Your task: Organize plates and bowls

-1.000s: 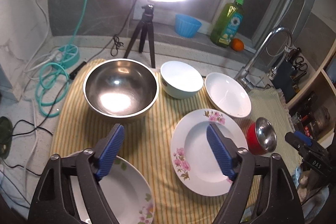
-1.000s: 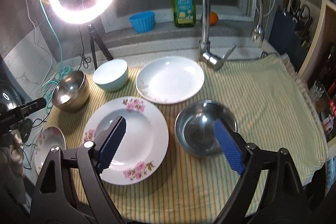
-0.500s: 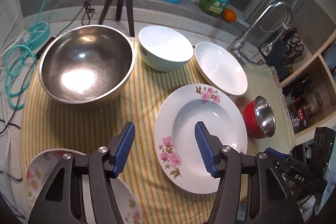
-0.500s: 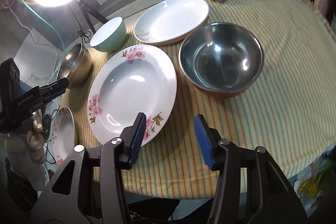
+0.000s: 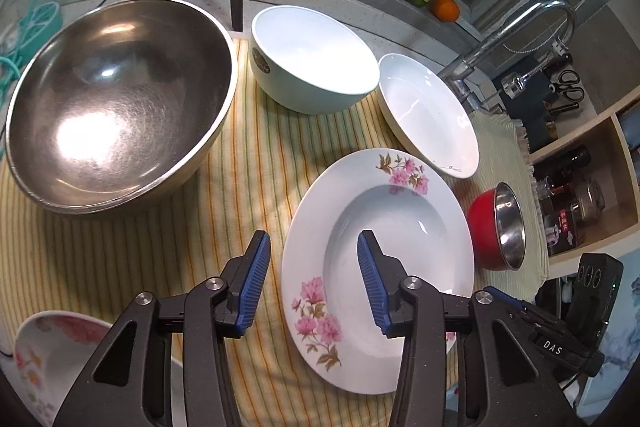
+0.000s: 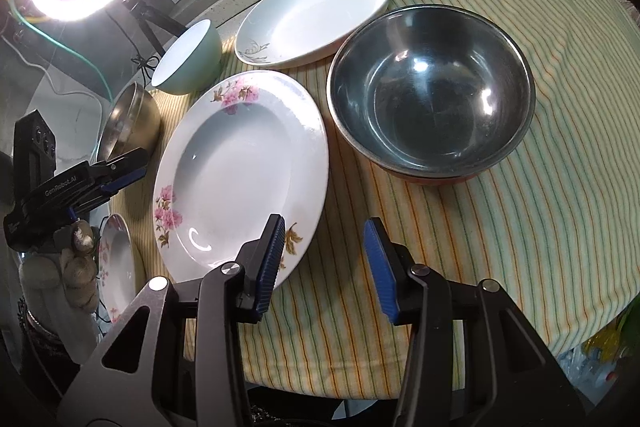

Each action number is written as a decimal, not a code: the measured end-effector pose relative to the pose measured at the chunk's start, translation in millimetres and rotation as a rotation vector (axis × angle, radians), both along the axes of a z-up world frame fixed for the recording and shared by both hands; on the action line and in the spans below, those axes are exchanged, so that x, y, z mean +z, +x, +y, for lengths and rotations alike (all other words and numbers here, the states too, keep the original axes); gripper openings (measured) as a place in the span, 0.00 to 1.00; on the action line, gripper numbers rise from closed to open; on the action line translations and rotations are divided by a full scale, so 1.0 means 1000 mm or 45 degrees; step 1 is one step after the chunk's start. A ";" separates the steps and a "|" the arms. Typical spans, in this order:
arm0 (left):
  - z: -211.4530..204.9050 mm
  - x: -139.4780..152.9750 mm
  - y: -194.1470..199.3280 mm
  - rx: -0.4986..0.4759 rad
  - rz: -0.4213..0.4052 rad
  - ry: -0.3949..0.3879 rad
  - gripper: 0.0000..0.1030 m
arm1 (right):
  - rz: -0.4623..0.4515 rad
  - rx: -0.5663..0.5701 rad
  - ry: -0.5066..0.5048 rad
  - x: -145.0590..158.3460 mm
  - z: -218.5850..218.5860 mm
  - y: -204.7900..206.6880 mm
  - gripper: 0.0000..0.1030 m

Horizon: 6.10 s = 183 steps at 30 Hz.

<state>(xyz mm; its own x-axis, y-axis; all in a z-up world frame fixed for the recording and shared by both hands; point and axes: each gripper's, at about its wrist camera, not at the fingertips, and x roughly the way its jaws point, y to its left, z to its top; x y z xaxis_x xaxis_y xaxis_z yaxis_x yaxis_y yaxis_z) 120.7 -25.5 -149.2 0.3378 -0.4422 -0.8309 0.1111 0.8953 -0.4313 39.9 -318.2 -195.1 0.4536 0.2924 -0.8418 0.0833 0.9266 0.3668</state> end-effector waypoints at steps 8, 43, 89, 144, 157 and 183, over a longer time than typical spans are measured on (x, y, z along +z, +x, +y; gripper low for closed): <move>-0.002 -0.012 0.006 -0.012 0.041 -0.022 0.33 | 0.017 0.009 0.017 -0.004 0.000 0.009 0.37; 0.002 -0.020 0.000 0.008 0.090 -0.015 0.26 | 0.073 0.096 0.028 -0.013 0.010 0.030 0.18; 0.004 -0.020 -0.067 0.119 0.090 0.020 0.26 | 0.099 0.215 0.003 -0.021 0.028 -0.015 0.20; 0.093 0.041 -0.146 0.486 -0.199 0.286 0.55 | -0.212 0.547 -0.286 0.034 0.138 0.023 0.84; 0.154 0.010 -0.181 0.732 -0.064 0.119 0.52 | -0.194 0.817 -0.192 0.027 0.210 0.031 0.68; 0.174 -0.026 -0.181 0.744 0.054 -0.042 0.28 | 0.064 0.979 -0.110 -0.029 0.271 0.049 0.13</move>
<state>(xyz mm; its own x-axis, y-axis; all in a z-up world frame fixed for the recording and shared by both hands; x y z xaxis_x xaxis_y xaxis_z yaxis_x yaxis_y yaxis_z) -60.6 148.4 -175.3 0.4997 -0.2183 -0.8382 -0.4150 0.7891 -0.4529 88.9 -47.2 -223.7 0.1100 0.4421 -0.8902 -0.5803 0.7557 0.3036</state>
